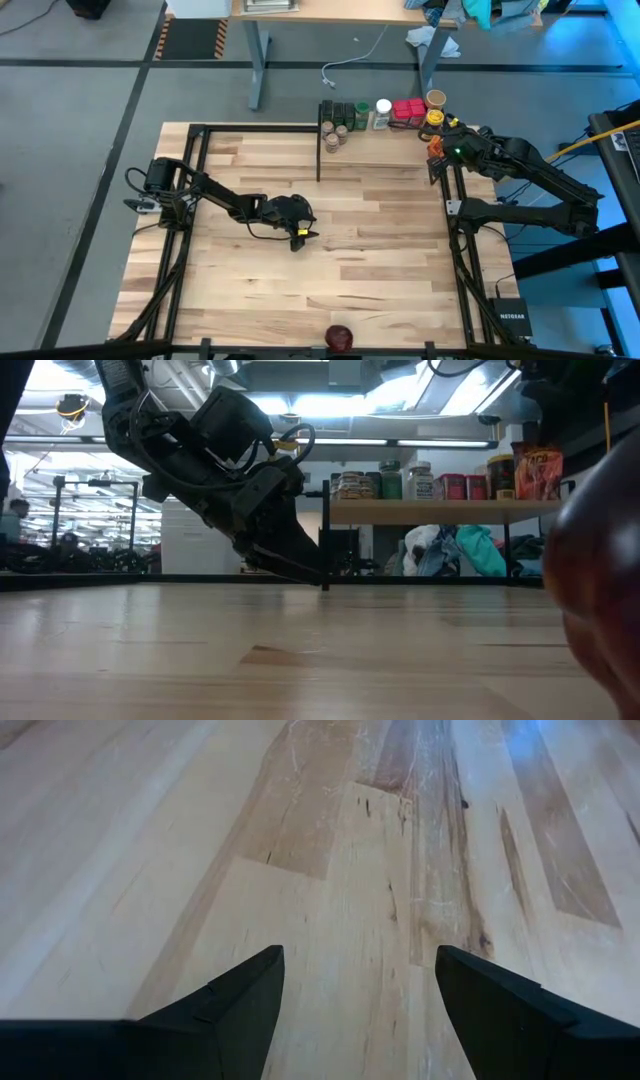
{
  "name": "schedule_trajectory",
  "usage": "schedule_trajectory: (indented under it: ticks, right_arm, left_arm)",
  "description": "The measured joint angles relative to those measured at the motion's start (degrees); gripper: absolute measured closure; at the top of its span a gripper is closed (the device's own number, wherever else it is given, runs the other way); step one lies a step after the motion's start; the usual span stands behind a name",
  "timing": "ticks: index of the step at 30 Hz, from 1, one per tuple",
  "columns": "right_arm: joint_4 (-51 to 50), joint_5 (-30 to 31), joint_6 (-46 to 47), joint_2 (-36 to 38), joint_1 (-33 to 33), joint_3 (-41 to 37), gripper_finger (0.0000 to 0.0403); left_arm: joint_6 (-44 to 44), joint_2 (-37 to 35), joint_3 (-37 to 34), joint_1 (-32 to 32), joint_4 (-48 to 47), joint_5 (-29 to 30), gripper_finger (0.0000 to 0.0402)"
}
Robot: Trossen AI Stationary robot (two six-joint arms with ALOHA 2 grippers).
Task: Shelf spices
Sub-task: Put the brown seasoning pack on the shelf, then put the red apple under the shelf
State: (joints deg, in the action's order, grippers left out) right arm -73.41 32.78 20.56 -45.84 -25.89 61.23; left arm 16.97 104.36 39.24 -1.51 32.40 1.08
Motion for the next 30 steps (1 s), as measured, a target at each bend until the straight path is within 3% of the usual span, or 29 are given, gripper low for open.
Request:
schedule_trajectory:
  ticks: [8, 19, 30]
  right_arm:
    - [0.02, -1.47, 0.01, 0.00, -0.02, 0.00, 0.0373]
    - [-0.17, -2.91, 0.20, -0.04, -0.02, 0.90, 0.0253]
    - [-0.31, -3.51, -0.24, -0.02, -0.02, 11.63, 0.0242]
  left_arm:
    - [0.36, 0.00, 0.00, 0.01, -0.02, 0.00, 0.0147]
    - [1.08, 0.00, 0.00, -0.01, -0.02, 0.00, 0.0147]
    - [1.08, 0.00, 0.00, -0.01, 0.00, 0.00, 0.0147]
